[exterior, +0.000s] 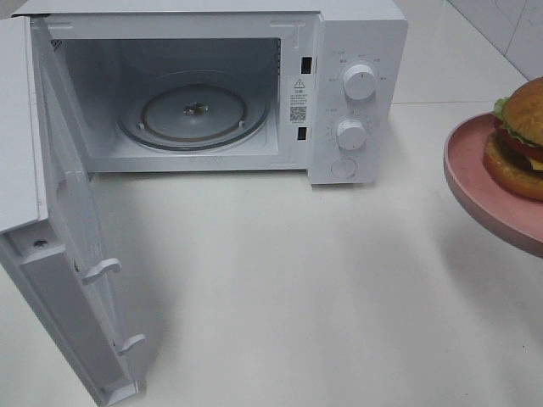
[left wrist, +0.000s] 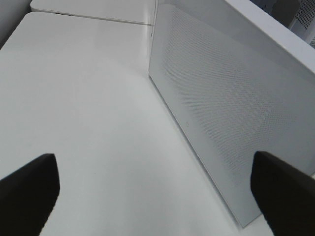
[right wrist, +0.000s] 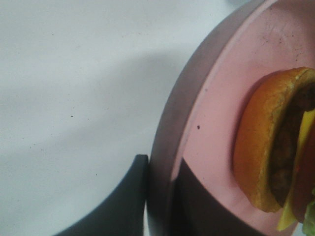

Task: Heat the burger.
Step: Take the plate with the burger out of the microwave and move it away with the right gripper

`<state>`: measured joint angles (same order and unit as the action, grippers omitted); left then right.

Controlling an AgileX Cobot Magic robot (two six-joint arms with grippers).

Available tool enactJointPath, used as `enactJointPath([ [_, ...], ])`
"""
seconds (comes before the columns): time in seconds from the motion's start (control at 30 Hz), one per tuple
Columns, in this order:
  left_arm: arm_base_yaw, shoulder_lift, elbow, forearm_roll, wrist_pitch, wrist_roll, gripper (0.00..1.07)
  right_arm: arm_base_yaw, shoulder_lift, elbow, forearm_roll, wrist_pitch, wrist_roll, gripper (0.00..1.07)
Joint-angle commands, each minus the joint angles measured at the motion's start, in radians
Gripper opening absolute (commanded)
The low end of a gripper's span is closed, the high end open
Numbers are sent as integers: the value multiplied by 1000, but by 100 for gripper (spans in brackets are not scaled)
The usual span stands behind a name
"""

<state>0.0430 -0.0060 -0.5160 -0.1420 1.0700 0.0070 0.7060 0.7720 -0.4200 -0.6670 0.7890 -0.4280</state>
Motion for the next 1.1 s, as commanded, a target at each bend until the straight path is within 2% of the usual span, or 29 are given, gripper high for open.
enactJointPath([
  [0.03, 2, -17, 0, 0, -1, -7, 98, -2, -10, -9, -89, -11, 75, 0],
  [0.27, 2, -17, 0, 0, -1, -7, 98, -2, -10, -9, -165, 74, 354, 0],
  [0.47, 2, -17, 0, 0, -1, -7, 98, -2, 0, -9, -198, 132, 505, 0],
  [0.73, 2, -17, 0, 0, -1, -7, 98, -2, 163, -12, -245, 224, 700, 0],
  [0.77, 2, -17, 0, 0, -1, -7, 98, -2, 205, -16, -255, 222, 781, 0],
  [0.8, 2, -17, 0, 0, -1, -7, 98, -2, 252, -31, -270, 219, 866, 0],
  [0.9, 2, -17, 0, 0, -1, -7, 98, -2, 277, -40, -279, 219, 915, 0],
  [1.1, 2, -17, 0, 0, -1, -7, 98, -2, 435, -96, -318, 226, 1112, 0],
])
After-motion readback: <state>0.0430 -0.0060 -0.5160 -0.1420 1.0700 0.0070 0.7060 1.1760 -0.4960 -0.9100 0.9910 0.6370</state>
